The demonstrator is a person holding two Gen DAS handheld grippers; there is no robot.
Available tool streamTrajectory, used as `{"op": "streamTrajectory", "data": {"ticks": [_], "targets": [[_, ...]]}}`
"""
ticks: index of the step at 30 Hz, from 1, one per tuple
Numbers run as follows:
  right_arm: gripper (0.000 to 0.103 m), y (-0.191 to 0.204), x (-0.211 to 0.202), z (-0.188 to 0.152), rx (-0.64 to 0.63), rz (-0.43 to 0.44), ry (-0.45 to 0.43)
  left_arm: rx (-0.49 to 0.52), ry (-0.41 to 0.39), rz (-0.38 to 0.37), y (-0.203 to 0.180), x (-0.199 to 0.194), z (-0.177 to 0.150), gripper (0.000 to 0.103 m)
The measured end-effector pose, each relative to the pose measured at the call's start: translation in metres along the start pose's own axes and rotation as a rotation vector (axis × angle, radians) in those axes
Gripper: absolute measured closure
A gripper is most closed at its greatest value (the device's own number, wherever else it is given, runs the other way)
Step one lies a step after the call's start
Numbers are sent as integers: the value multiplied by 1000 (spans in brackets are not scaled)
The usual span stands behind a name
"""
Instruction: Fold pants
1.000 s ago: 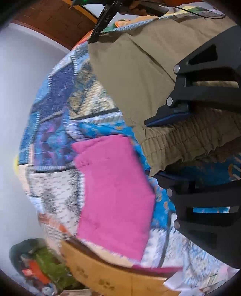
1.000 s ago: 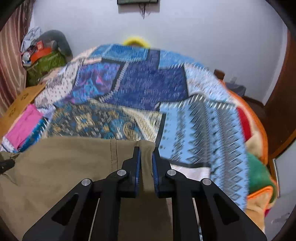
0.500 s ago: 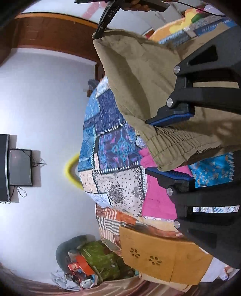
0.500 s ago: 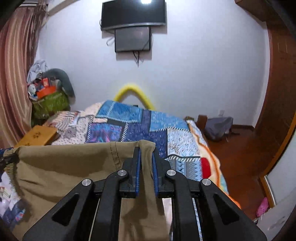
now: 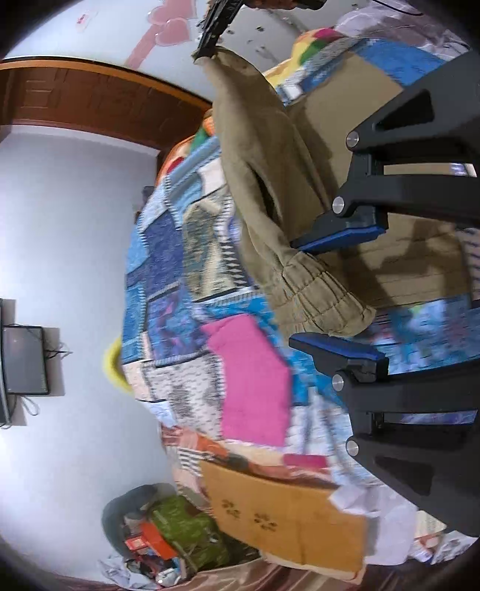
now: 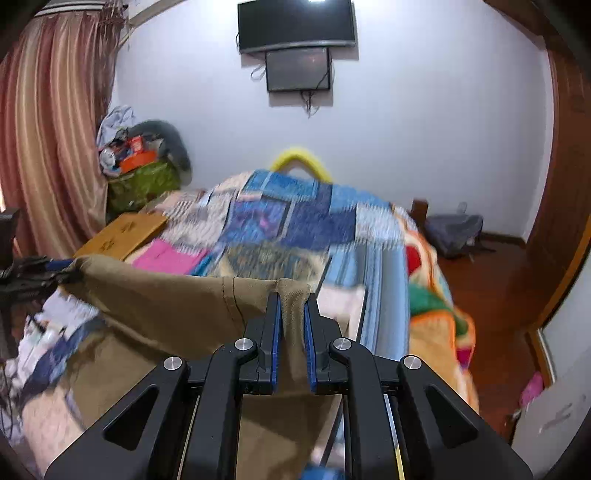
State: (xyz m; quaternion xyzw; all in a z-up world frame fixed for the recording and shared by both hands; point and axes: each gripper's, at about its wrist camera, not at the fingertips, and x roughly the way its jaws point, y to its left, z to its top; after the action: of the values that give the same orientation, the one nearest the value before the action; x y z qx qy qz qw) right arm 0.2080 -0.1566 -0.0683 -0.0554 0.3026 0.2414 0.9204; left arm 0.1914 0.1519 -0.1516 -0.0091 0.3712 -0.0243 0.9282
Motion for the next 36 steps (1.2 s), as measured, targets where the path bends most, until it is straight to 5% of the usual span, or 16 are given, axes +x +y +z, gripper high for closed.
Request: {"op": "streamTrajectory", "data": {"ticks": [10, 17, 21, 23, 25, 30, 36], "targets": [[90, 19, -9, -97, 1, -16, 176, -17, 160, -18, -13, 0, -82, 59], [87, 20, -13, -141, 34, -54, 295, -68, 202, 6, -7, -15, -104, 59], [84, 27, -29, -142, 4, -71, 302, -82, 176, 20, -3, -32, -92, 59], [74, 34, -39, -137, -12, -67, 266, -76, 150, 26, -7, -40, -82, 59], [54, 43, -49, -126, -19, -45, 204, -61, 122, 21, -14, -47, -71, 58], [53, 77, -45, -102, -75, 63, 163, 28, 95, -26, -49, -48, -53, 42], [53, 118, -4, -110, -187, 156, 242, 138, 151, -116, -92, -23, -53, 41]]}}
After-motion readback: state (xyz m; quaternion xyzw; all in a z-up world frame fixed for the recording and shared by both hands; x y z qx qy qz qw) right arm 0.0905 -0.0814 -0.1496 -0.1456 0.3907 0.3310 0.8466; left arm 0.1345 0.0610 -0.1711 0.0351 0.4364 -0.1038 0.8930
